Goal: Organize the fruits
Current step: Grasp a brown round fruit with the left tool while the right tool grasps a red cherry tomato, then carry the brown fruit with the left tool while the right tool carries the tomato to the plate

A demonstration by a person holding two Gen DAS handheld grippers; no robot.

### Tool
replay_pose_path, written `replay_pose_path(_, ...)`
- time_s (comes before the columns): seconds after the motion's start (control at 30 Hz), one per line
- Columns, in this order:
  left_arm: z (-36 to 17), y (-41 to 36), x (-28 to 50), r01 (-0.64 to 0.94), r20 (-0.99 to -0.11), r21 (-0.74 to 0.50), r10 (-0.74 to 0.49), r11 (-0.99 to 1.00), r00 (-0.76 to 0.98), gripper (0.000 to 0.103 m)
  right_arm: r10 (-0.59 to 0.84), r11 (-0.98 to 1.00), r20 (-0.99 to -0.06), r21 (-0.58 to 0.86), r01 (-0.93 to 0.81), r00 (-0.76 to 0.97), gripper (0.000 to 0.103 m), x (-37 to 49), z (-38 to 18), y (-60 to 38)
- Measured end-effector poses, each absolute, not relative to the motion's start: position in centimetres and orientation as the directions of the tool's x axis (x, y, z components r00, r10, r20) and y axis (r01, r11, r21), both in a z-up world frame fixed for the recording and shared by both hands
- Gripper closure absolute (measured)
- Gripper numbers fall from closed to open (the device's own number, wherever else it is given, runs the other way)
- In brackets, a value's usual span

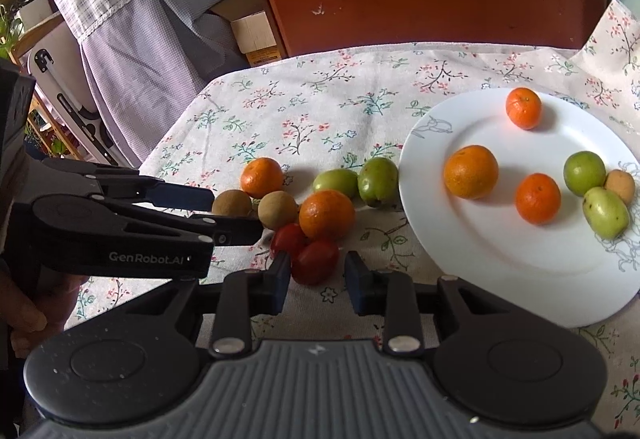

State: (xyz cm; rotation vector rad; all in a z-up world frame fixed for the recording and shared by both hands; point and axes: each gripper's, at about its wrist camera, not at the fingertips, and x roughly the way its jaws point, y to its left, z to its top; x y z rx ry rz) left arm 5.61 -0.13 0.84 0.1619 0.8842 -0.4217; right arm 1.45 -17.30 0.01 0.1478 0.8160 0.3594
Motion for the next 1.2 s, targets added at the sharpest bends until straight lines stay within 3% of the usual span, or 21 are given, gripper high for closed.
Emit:
replay_pose_path(0.27, 1.0, -0.3, 5.5, 0.419, -0.775, -0.042, -0.294, 0.907, 0.559, 0.079, 0.364, 0.932, -0.686, 0.268, -0.245, 0.631, 0.078, 1.4, 0.0, -17.4)
replay_pose_path(1.2, 4.7, -0.7, 4.8, 0.391, -0.72, -0.082, -0.326, 0.917, 0.613, 0.079, 0.397, 0.913, -0.619, 0.339, -0.225, 0.677, 0.078, 0.9, 3.2, -19.0)
